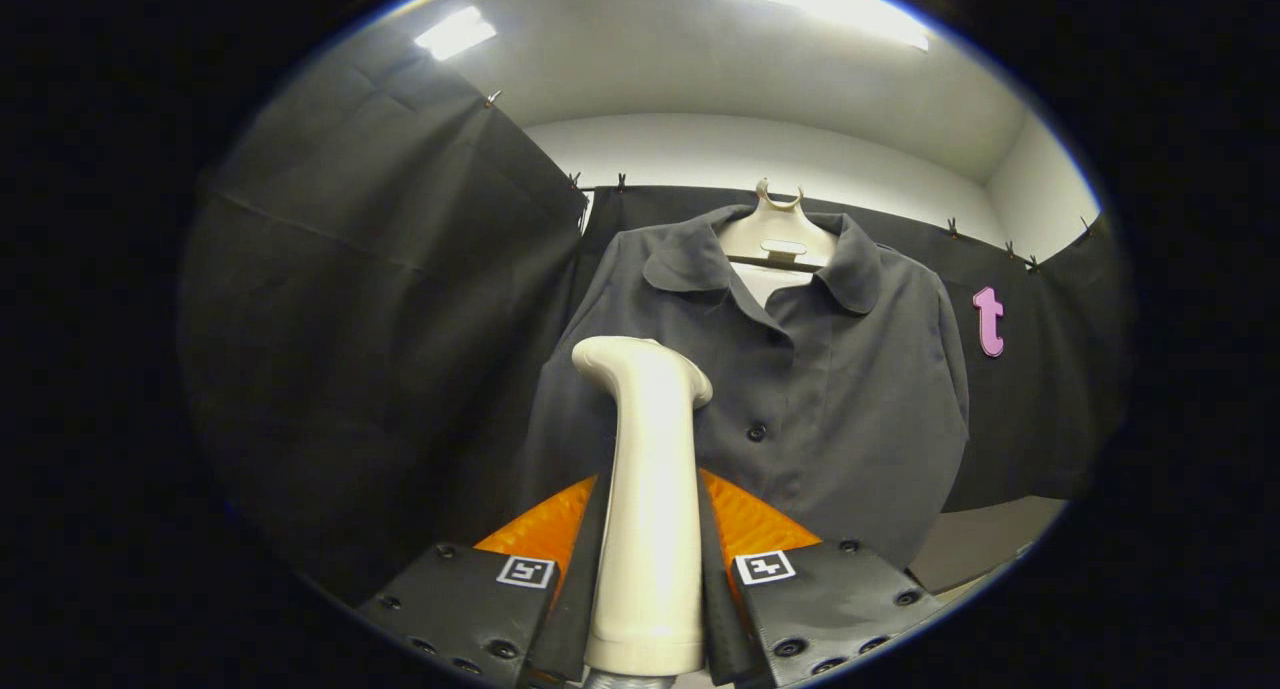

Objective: Iron the clothes twice with a garment steamer, once on the left side and once on the right side.

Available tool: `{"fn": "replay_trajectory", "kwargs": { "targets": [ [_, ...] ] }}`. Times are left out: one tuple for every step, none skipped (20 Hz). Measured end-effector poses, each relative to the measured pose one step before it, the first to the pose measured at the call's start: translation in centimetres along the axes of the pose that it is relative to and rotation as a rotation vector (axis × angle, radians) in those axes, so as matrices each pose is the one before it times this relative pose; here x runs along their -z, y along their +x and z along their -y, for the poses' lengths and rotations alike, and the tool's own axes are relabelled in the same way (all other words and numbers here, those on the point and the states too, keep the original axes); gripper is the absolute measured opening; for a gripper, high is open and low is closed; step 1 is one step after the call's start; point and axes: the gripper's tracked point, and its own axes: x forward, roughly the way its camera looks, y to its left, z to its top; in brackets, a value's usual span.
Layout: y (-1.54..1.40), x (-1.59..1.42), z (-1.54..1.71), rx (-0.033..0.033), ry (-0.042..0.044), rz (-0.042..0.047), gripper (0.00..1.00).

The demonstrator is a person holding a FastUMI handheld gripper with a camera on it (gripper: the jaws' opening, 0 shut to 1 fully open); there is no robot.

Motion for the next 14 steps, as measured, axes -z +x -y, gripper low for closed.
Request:
{"fn": "replay_trajectory", "kwargs": {
  "targets": [
    [-0.330, 0.556, -0.143, -0.00147, -0.00088, -0.00861, 0.51],
    [-0.174, 0.513, -0.082, -0.00232, 0.00074, -0.01035, 0.51],
    [-0.229, 0.450, -0.096, -0.00255, 0.00319, -0.01016, 0.51],
    [-0.169, 0.491, -0.050, -0.00184, 0.00310, -0.00848, 0.51],
    [-0.345, 0.410, -0.048, -0.00068, 0.00097, -0.00700, 0.52],
    [-0.197, 0.403, -0.010, -0.00025, -0.00057, -0.00666, 0.52],
    [-0.209, 0.440, -0.093, -0.00037, -0.00219, -0.00704, 0.52],
    [-0.150, 0.389, -0.018, -0.00113, -0.00149, -0.00567, 0.52],
    [-0.230, 0.451, -0.060, -0.00243, -0.00109, -0.00789, 0.52],
    [-0.175, 0.395, -0.066, -0.00349, -0.00037, -0.00974, 0.52],
    [-0.225, 0.476, -0.062, -0.00266, -0.00031, -0.00889, 0.52],
    [-0.144, 0.401, -0.029, -0.00032, 0.00085, -0.00452, 0.52],
    [0.006, 0.503, -0.039, -0.00004, 0.00019, -0.00660, 0.52],
    [-0.203, 0.391, -0.025, -0.00004, -0.00337, -0.00803, 0.52]
  ]
}}
